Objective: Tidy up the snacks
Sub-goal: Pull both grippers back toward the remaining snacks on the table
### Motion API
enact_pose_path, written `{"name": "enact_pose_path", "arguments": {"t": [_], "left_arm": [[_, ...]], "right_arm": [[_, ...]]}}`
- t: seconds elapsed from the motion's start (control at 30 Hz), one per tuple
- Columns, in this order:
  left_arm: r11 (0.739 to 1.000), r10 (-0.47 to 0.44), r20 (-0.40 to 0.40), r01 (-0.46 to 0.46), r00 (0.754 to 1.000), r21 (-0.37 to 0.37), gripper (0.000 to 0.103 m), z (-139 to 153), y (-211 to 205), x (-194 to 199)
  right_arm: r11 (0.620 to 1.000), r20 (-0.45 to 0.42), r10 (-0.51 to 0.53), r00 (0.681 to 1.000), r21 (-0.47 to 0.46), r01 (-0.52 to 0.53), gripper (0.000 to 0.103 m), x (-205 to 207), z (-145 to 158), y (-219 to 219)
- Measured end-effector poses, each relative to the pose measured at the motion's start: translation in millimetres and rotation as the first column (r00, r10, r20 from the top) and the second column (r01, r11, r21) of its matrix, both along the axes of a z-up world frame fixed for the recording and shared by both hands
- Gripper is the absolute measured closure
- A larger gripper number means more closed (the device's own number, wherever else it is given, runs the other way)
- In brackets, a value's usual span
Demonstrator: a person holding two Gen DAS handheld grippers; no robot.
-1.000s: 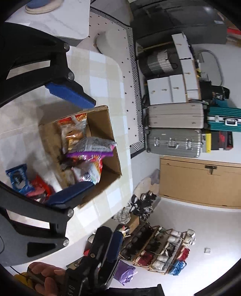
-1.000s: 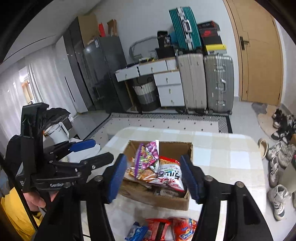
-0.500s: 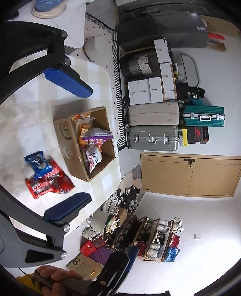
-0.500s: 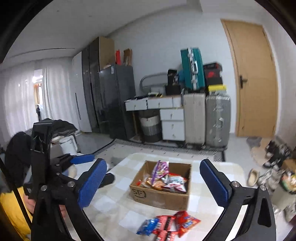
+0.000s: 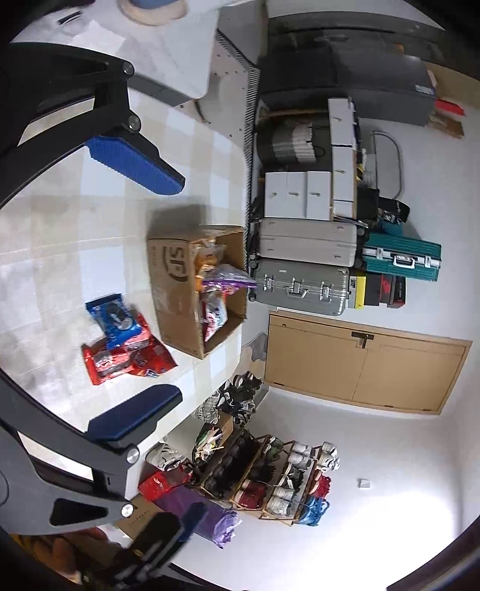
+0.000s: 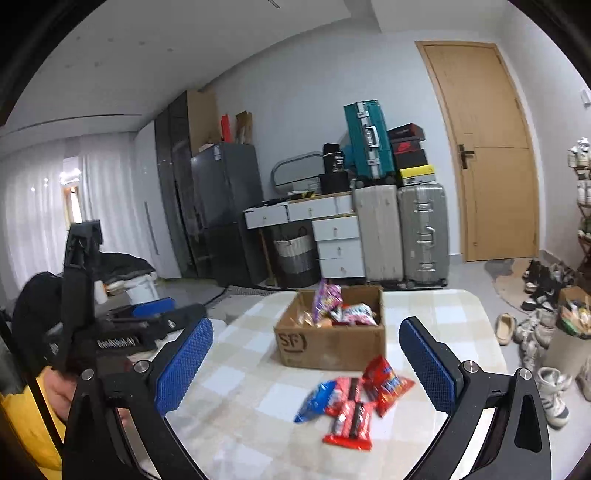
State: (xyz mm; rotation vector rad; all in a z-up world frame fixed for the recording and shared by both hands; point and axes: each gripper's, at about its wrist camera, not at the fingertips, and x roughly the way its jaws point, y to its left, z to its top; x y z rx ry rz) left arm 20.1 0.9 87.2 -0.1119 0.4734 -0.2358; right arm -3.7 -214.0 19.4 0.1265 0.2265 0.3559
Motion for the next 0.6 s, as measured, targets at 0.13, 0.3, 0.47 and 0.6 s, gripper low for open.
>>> {"name": "enact_pose_path", "arguments": {"t": [0.13,0.3,0.47,0.6], "left_arm": [[1.000,-0.005,-0.047,0.004,0.999,-0.022,0.001,-30.3,3.0,12.6],[0.999,-0.027,-0.145,0.021,0.989,-0.042,0.001,-74.6,-2.1,42.6],[0.997,-0.044,-0.212,0.029,0.976,-0.071,0.001,-106.8,-9.1,76.9],[0.996,-0.077,-0.226,0.064,0.971,-0.065,0.001,-126.4,-20.2,95.9]], "right_arm": [[0.998,0.002,-0.034,0.999,-0.053,0.034,0.000,-6.7,-22.6,5.6],[0.997,-0.017,-0.040,0.999,-0.069,0.039,0.000,-2.9,-46.0,7.8],[0.998,-0.048,-0.048,0.998,-0.053,0.045,0.000,14.2,-62.2,4.7],[0.998,-0.060,-0.050,0.997,-0.041,0.047,0.000,29.0,-69.8,1.2]]}}
